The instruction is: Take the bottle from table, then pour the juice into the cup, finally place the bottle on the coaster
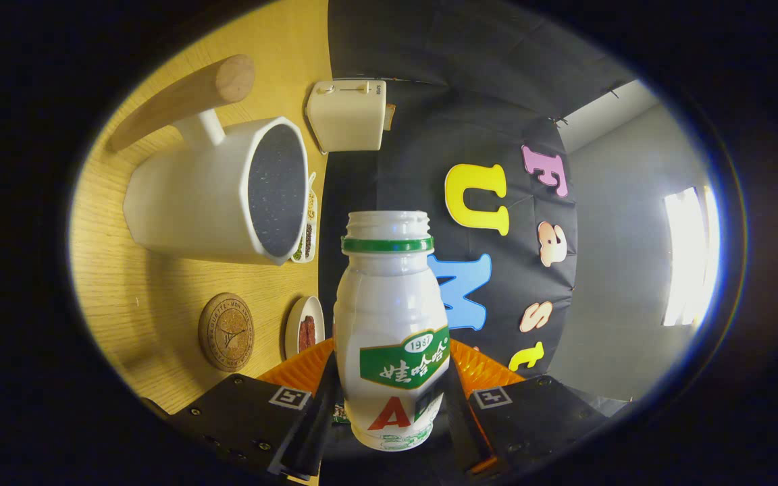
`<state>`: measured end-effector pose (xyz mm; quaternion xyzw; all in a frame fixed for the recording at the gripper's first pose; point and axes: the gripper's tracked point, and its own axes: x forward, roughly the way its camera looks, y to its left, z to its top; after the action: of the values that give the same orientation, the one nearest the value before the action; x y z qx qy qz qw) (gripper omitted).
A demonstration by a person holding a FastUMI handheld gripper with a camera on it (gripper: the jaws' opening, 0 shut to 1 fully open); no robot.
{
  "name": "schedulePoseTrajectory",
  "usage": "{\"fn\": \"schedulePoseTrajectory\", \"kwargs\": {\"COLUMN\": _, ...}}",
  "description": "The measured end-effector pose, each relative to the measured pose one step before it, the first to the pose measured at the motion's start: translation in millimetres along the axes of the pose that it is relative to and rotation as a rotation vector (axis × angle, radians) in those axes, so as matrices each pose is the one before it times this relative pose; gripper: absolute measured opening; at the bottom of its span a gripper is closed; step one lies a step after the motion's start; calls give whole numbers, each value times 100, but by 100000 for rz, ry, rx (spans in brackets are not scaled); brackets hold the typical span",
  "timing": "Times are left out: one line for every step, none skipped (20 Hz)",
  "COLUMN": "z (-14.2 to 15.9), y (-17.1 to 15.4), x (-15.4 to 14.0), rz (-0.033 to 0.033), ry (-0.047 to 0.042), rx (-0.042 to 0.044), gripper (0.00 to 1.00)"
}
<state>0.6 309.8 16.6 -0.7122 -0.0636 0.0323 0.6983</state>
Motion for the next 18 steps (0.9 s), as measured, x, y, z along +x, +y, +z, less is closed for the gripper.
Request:
{"fn": "schedulePoseTrajectory", "kwargs": {"z": 63, "y": -9, "x": -9, "rz": 104, "ry": 126, "rx": -630, "gripper": 72}}
{"fn": "schedulePoseTrajectory", "kwargs": {"z": 22, "y": -40, "x": -17, "rz": -83, "ry": 178, "rx": -700, "gripper": 72}}
{"fn": "schedulePoseTrajectory", "kwargs": {"z": -30, "y": -26, "x": -49, "rz": -387, "ry": 34, "rx": -973, "gripper": 72}}
{"fn": "schedulePoseTrajectory", "kwargs": {"z": -21, "y": 82, "x": 53, "rz": -131, "ry": 162, "rx": -839, "gripper": 72}}
{"fn": "schedulePoseTrajectory", "kwargs": {"z": -5, "y": 21, "x": 29, "rz": 8, "ry": 87, "rx": -605, "gripper": 72}}
{"fn": "schedulePoseTrajectory", "kwargs": {"z": 5, "y": -14, "x": 6, "rz": 114, "ry": 21, "rx": -337, "gripper": 72}}
{"fn": "schedulePoseTrajectory", "kwargs": {"z": -75, "y": 29, "x": 31, "rz": 47, "ry": 158, "rx": -60, "gripper": 72}}
{"fn": "schedulePoseTrajectory", "kwargs": {"z": 12, "y": -63, "x": -12, "rz": -27, "ry": 130, "rx": -59, "gripper": 72}}
{"fn": "schedulePoseTrajectory", "kwargs": {"z": -9, "y": -27, "x": -15, "rz": -74, "ry": 102, "rx": -12, "gripper": 72}}
{"fn": "schedulePoseTrajectory", "kwargs": {"z": 55, "y": -7, "x": 5, "rz": -131, "ry": 85, "rx": -43, "gripper": 72}}
{"fn": "schedulePoseTrajectory", "kwargs": {"z": -7, "y": -7, "x": -1, "rz": -120, "ry": 30, "rx": -15, "gripper": 72}}
{"fn": "schedulePoseTrajectory", "kwargs": {"z": 13, "y": -5, "x": 8, "rz": -16, "ry": 34, "rx": 23, "gripper": 72}}
{"fn": "schedulePoseTrajectory", "kwargs": {"z": 5, "y": -32, "x": -7, "rz": -136, "ry": -23, "rx": -92, "gripper": 73}}
{"fn": "schedulePoseTrajectory", "kwargs": {"z": 90, "y": -48, "x": -52, "rz": -251, "ry": -75, "rx": -65, "gripper": 72}}
{"fn": "schedulePoseTrajectory", "kwargs": {"z": 37, "y": 21, "x": -52, "rz": -74, "ry": -52, "rx": 70, "gripper": 72}}
{"fn": "schedulePoseTrajectory", "kwargs": {"z": -33, "y": -61, "x": 23, "rz": -332, "ry": -19, "rx": -17, "gripper": 72}}
{"fn": "schedulePoseTrajectory", "kwargs": {"z": 20, "y": -31, "x": -39, "rz": -333, "ry": -8, "rx": -34, "gripper": 72}}
{"fn": "schedulePoseTrajectory", "kwargs": {"z": -20, "y": -110, "x": 26, "rz": -312, "ry": -94, "rx": -63, "gripper": 72}}
